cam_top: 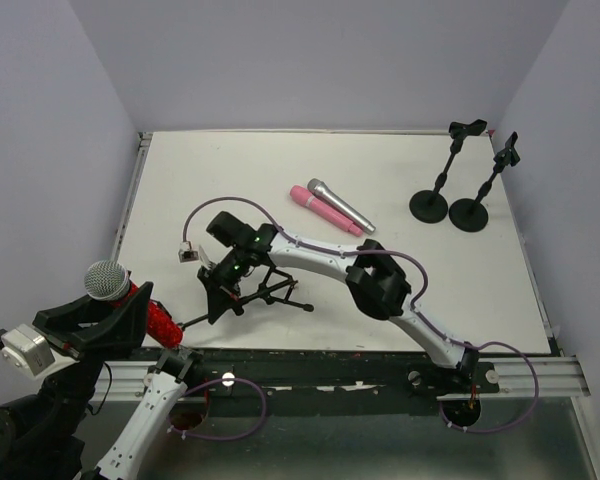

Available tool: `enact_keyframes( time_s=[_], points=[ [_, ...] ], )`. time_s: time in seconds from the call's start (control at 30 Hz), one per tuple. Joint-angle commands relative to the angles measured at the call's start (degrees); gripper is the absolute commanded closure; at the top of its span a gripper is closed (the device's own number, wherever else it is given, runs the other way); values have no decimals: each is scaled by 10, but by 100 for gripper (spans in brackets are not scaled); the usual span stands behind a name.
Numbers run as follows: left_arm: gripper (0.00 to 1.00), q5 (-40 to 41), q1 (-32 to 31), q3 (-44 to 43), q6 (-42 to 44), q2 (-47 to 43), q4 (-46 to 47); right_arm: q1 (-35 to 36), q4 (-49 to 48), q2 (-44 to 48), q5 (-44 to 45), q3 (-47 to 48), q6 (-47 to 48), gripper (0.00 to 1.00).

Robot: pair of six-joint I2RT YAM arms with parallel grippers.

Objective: Attach the microphones to the stand

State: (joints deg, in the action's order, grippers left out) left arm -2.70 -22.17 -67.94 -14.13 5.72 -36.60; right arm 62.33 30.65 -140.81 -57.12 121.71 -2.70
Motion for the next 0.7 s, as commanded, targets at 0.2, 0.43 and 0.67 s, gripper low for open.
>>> enact_keyframes(
  time_s=[0.2, 0.43, 0.67],
  points=[
    [100, -19, 2, 0, -1, 1, 7, 12, 26, -12, 4, 71, 49, 100],
    [100, -5, 2, 11, -45, 24, 8, 19, -146, -36, -24, 35, -146, 100],
    [100, -24, 2, -127, -84, 190, -74, 13, -149, -32, -10, 49, -153, 100]
  ],
)
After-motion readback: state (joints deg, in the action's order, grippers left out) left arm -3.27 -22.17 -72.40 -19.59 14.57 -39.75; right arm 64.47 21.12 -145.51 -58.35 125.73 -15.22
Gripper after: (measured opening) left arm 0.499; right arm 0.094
